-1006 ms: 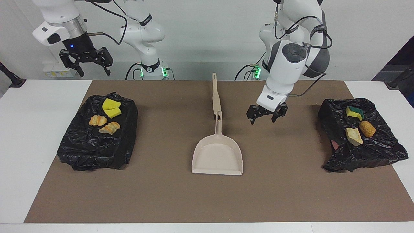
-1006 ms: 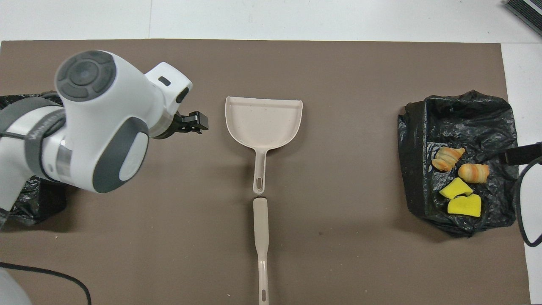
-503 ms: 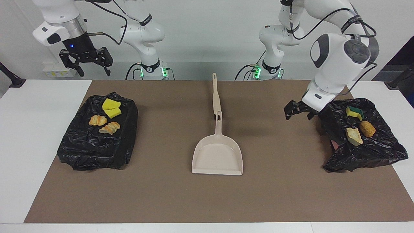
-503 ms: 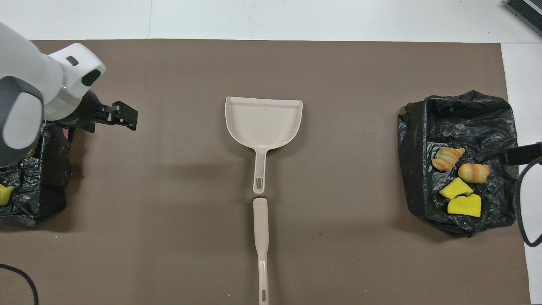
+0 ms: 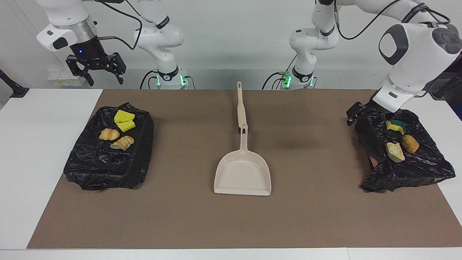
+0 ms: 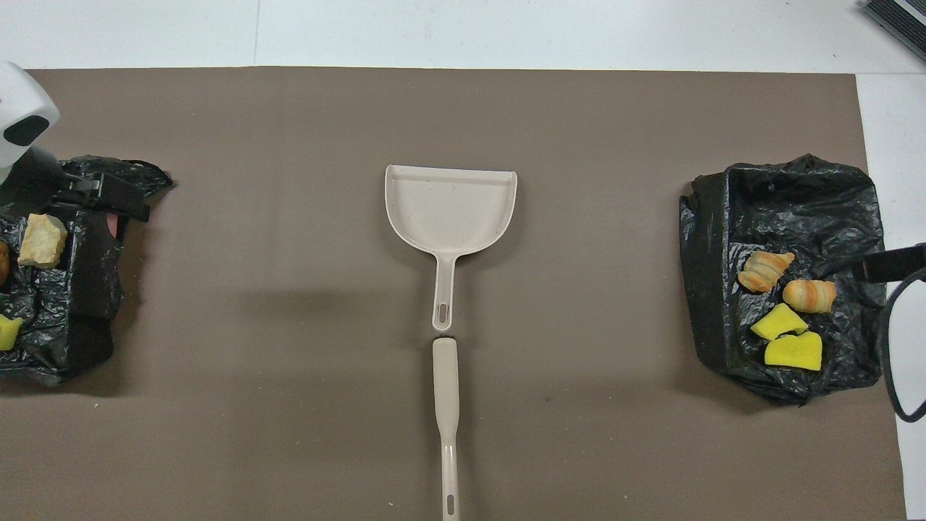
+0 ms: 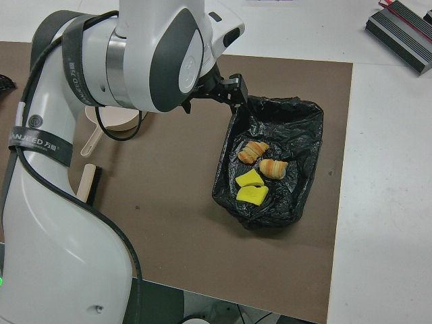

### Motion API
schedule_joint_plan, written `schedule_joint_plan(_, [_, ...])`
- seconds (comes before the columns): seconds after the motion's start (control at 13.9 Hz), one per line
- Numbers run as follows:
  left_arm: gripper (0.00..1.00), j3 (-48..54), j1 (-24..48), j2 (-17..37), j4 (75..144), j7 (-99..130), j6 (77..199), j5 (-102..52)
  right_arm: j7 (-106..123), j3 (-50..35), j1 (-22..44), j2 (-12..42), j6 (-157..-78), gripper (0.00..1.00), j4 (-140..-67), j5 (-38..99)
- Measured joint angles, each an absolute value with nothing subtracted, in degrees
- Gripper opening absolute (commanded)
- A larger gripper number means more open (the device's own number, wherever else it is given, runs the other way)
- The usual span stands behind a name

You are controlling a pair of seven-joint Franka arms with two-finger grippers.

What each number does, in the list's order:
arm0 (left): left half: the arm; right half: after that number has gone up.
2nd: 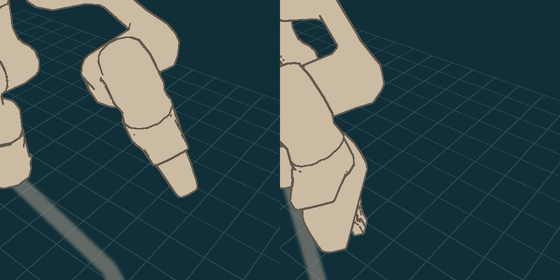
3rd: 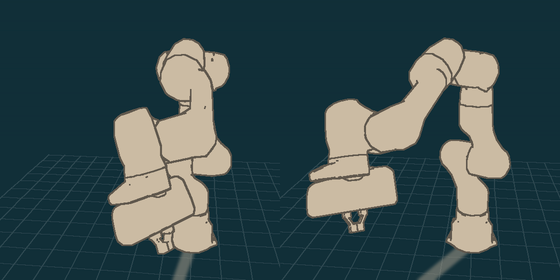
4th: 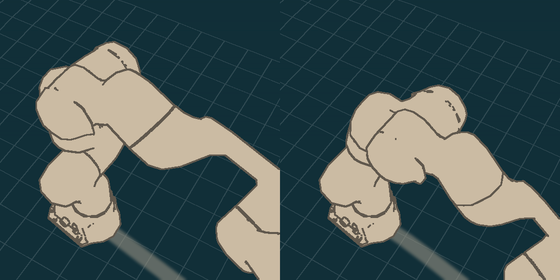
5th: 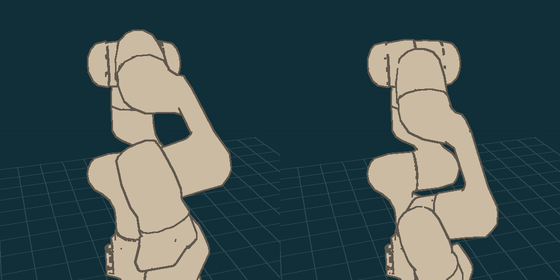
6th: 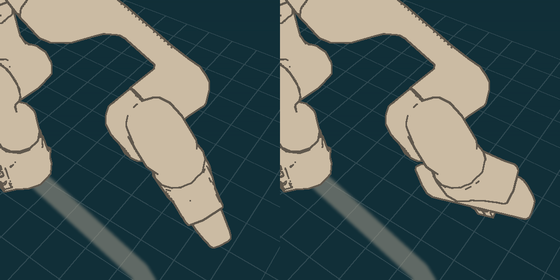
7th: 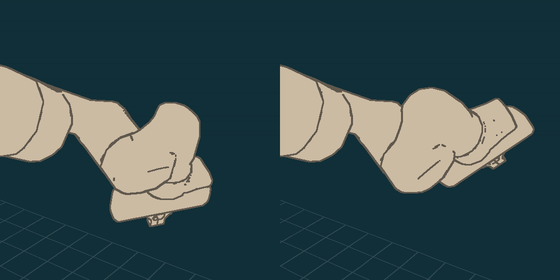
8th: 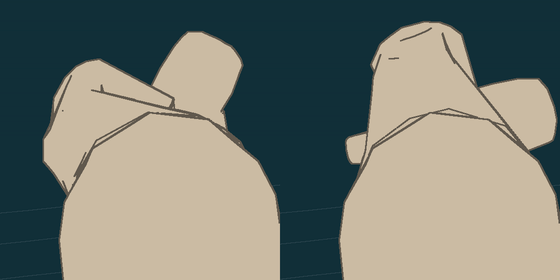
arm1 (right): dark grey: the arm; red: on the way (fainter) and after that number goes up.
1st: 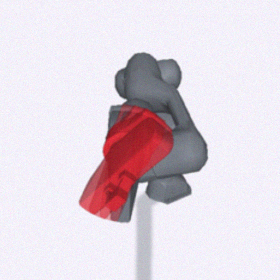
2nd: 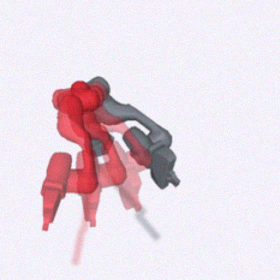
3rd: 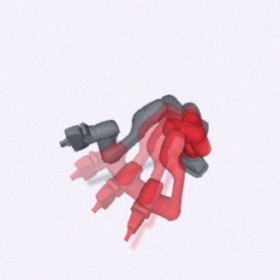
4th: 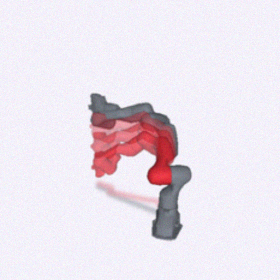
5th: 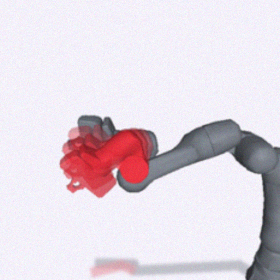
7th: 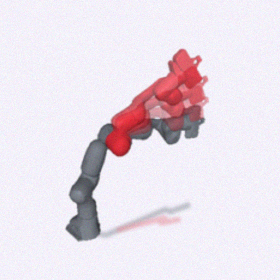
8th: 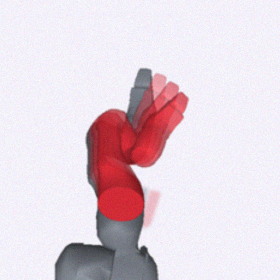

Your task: Sweep and dump trash in bin

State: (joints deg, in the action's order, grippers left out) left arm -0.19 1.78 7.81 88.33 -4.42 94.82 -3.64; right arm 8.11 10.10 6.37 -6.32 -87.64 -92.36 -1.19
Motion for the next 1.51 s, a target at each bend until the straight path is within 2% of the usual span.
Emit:
schedule_joint_plan(0.22, [1.0,-0.13,1.91,6.15,89.9,-4.71,95.58,-2.5,8.11,10.07,6.37,-6.32,-87.47,1.0,-92.36,-1.19])
schedule_joint_plan(0.58, [1.0,-0.03,1.96,-1.06,97.28,-6.52,96.6,-2.04,8.11,10.07,6.37,-6.48,-87.13,1.0,-92.4,-1.19])
schedule_joint_plan(0.79, [1.0,-0.03,1.97,-3.64,97.61,-6.93,93.21,-1.09,8.11,10.07,6.37,-6.49,-87.0,1.0,-92.41,-1.19])
schedule_joint_plan(1.51, [1.0,0.03,1.97,-4.52,95.78,-6.94,88.06,-0.14,8.11,10.07,6.37,-6.85,-86.78,1.0,-92.73,-1.19])
